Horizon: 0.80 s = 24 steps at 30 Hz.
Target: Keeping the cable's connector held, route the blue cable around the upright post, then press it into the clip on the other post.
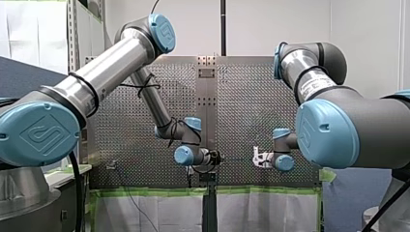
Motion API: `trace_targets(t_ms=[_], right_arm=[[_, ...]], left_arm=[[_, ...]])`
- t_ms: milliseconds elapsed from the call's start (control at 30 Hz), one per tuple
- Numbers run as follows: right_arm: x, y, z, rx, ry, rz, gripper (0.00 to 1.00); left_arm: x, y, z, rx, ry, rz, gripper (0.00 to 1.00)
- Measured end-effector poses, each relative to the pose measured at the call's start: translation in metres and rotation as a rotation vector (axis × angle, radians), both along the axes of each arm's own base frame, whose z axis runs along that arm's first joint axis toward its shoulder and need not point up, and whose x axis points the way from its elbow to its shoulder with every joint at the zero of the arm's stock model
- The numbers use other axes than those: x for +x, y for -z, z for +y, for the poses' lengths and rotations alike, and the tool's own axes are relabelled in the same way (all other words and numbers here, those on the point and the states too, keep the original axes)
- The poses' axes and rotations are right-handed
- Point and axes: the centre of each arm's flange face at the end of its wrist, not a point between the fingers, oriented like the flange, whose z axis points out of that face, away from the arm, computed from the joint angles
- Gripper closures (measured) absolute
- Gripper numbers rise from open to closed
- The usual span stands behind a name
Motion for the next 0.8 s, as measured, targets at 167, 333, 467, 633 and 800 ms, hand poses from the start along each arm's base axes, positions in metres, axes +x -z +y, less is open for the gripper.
trace_targets(t_ms=[167, 333, 467, 633, 800], right_arm=[[0.0, 0.0001, 0.0002, 0.001, 0.0, 0.0, 1.0], [0.0009, 0.0006, 0.0008, 0.003, -0.002, 0.001, 1.0], [0.001, 0.0007, 0.001, 0.003, -0.003, 0.001, 1.0], [0.001, 0.0003, 0.0009, 0.003, -0.002, 0.001, 1.0], [0.001, 0.0001, 0.0009, 0.003, -0.002, 0.001, 1.0]], left_arm=[[0.0024, 0.0001, 0.0026, 0.002, -0.006, 0.0, 0.0], [0.0019, 0.0009, 0.0039, 0.011, -0.006, 0.007, 0.0], [0.0, 0.0022, 0.0048, 0.027, -0.004, 0.015, 0.0], [-0.0016, 0.0035, 0.0064, 0.047, -0.01, 0.025, 0.0], [-0.0032, 0.005, 0.0085, 0.067, -0.018, 0.035, 0.0]])
